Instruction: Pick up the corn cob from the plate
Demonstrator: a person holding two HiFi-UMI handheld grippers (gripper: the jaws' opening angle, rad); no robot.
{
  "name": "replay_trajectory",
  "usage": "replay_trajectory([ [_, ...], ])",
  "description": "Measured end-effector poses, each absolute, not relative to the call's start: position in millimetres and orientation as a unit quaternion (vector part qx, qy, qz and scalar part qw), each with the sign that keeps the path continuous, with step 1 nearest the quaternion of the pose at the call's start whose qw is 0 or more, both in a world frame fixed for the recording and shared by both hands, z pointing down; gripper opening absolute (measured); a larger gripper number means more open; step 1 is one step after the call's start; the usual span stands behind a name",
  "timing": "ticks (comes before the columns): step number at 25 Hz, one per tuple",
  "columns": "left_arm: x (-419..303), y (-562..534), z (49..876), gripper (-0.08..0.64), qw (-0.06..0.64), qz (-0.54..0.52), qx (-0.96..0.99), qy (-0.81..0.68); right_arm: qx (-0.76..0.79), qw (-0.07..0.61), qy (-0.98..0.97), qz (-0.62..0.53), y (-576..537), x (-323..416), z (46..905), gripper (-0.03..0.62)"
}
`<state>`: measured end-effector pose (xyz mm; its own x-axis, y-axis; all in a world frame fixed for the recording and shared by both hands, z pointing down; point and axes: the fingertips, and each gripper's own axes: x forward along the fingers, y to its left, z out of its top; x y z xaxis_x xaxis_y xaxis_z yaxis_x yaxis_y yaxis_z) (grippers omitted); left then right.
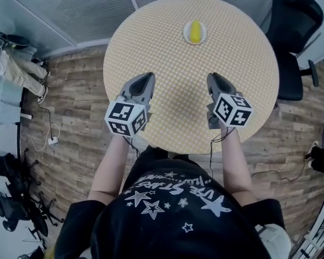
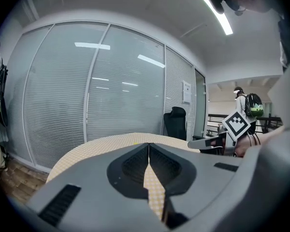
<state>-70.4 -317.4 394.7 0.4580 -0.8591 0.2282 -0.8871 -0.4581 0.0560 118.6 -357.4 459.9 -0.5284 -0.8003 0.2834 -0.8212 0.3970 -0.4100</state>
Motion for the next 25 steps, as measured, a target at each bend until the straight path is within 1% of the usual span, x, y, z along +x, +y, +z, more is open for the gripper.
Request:
replay_trajectory([
  [6, -84.0, -364.4, 399.7, 0.011, 0.095, 0.086, 0.862, -0.491, 0.490, 0.023, -0.821, 0.291, -399.4, 101.6, 459.4, 0.064],
  [15, -99.1, -442.7, 410.7, 0.011, 0.092, 0.098, 0.882, -0.451, 0.516, 0.055, -0.787, 0.334, -474.1, 90.5, 469.8, 0.066],
  [21, -106.4, -480.9, 425.6, 0.011, 0.106, 0.095, 0.885, -0.443, 0.526, 0.074, -0.773, 0.348, -517.3, 84.7, 480.9, 0.066],
  [23, -110.7, -493.1, 432.3, 0.011, 0.110, 0.098, 0.885, -0.441, 0.528, 0.082, -0.767, 0.356, -534.1, 83.5, 486.5, 0.069],
  [25, -113.6, -505.4, 438.6, 0.011, 0.110, 0.103, 0.886, -0.438, 0.527, 0.090, -0.761, 0.367, -550.7, 83.1, 492.8, 0.086],
])
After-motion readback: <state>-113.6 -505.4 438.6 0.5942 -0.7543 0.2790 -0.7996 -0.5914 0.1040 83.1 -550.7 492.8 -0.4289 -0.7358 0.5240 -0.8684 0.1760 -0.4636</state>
